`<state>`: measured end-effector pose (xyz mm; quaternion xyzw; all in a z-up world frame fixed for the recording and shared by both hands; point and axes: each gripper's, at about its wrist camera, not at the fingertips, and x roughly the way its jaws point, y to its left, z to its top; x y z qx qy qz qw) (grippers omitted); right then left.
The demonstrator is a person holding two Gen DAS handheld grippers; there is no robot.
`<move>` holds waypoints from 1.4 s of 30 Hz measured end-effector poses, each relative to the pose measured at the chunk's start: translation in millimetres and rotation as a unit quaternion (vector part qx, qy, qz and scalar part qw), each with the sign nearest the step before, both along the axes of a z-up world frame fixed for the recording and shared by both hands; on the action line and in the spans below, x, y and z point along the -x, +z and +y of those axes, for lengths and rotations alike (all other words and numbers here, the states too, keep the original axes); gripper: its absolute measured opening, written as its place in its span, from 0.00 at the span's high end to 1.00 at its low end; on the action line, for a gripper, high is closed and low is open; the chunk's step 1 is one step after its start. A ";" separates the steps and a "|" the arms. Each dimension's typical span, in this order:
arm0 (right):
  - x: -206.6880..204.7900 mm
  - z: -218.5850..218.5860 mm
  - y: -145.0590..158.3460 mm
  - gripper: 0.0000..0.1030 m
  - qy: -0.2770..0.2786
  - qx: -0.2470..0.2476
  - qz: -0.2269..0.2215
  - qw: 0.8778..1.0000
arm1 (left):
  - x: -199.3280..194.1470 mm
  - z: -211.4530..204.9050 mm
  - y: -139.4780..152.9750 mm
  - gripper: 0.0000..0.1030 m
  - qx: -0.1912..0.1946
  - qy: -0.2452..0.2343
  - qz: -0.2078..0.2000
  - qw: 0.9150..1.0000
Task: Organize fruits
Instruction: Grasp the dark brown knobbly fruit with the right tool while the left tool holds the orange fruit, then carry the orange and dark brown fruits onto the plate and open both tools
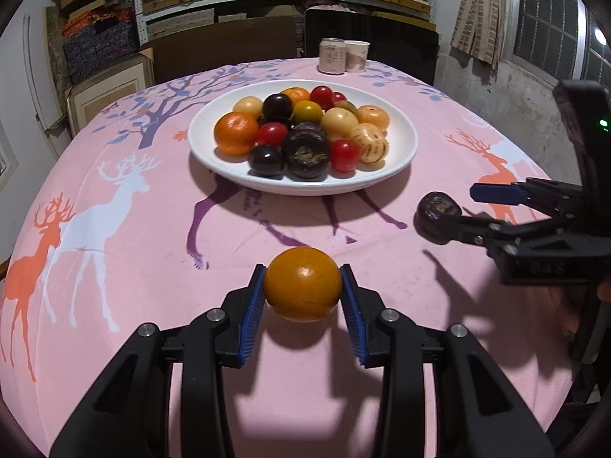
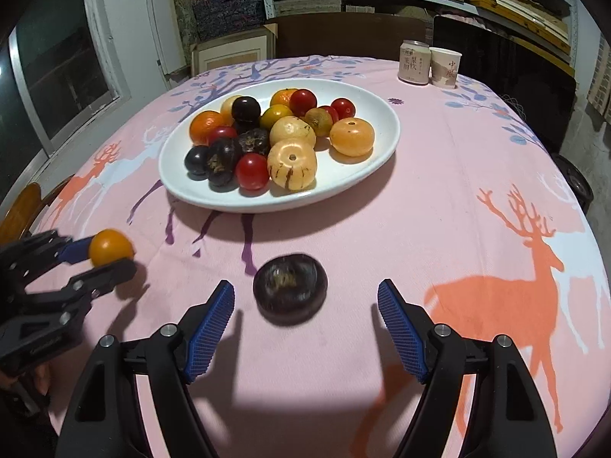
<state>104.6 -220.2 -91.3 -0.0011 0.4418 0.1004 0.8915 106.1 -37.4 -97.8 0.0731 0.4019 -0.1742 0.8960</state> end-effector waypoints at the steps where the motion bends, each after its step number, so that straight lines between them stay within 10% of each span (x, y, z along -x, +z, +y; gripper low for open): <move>1: -4.8 2.6 -1.5 0.24 0.002 0.003 0.003 1.000 | -0.1 3.2 0.1 0.63 0.003 0.003 0.001 1.000; 15: -16.1 16.6 -11.6 0.58 0.004 0.043 0.013 0.999 | -2.3 10.3 -1.5 0.63 0.014 0.011 0.008 1.000; 42: 40.9 -16.0 39.2 0.58 0.016 -0.029 -0.042 0.999 | 7.2 7.1 18.4 0.63 0.017 0.015 -0.021 1.000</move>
